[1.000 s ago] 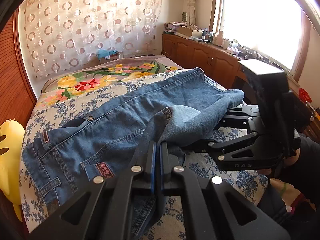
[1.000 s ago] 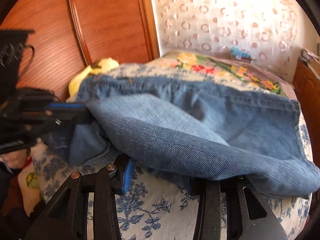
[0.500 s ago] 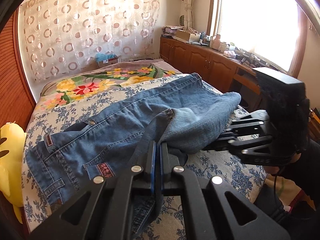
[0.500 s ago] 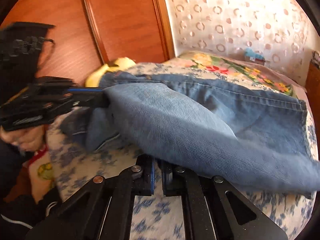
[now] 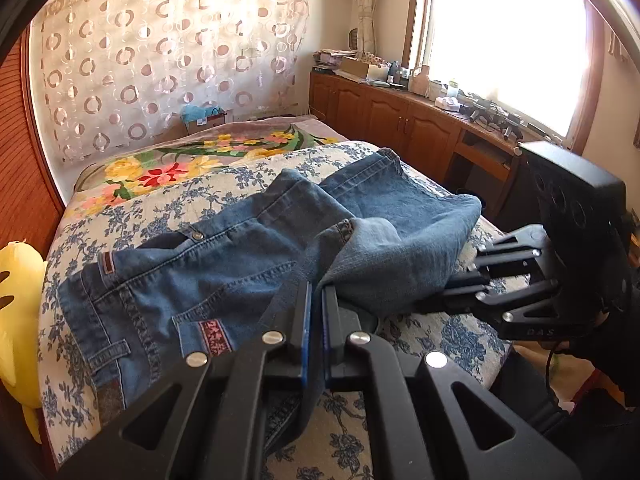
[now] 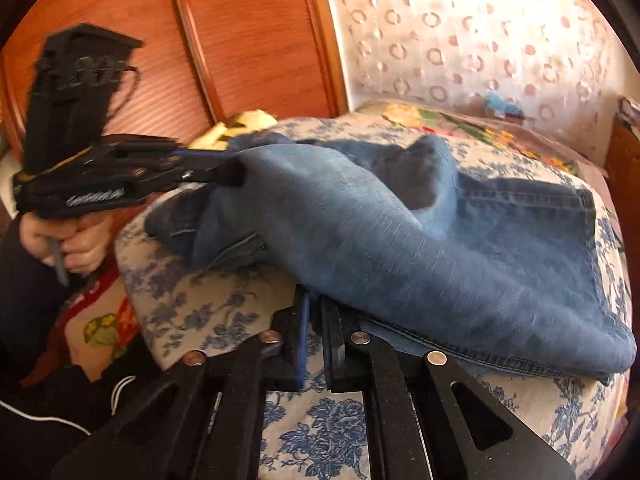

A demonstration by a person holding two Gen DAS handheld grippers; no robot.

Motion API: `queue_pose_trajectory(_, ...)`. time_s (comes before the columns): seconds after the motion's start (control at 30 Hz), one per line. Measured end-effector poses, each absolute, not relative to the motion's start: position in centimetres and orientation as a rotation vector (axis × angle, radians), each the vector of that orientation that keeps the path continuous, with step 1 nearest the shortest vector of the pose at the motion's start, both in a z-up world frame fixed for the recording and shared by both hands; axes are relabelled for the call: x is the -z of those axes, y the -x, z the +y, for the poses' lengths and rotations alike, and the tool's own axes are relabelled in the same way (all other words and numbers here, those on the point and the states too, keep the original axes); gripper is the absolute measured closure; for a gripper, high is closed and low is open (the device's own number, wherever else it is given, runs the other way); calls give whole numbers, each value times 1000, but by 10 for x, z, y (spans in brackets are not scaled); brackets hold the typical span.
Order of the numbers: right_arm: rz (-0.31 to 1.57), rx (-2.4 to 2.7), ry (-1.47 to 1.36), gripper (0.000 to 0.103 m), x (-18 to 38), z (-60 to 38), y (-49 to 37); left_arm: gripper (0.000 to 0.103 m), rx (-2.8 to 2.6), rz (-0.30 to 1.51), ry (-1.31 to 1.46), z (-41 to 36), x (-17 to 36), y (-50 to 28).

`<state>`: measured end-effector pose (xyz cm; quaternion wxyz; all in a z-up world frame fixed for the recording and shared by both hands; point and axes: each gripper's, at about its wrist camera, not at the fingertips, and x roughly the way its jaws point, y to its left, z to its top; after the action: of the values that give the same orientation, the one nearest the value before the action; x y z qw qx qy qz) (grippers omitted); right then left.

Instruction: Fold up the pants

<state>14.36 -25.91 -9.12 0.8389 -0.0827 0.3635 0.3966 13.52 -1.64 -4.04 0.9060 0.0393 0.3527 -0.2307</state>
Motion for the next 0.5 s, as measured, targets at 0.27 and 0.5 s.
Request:
queue_pose_trajectory(0.27,717,-815,71,79,65,-264,-169,101,493,752,-79,-16,45,-126)
queue_pose_trajectory(0.5,687,-747,8,79,44,-260,-201,99,481,755,-61,-11,45,-124)
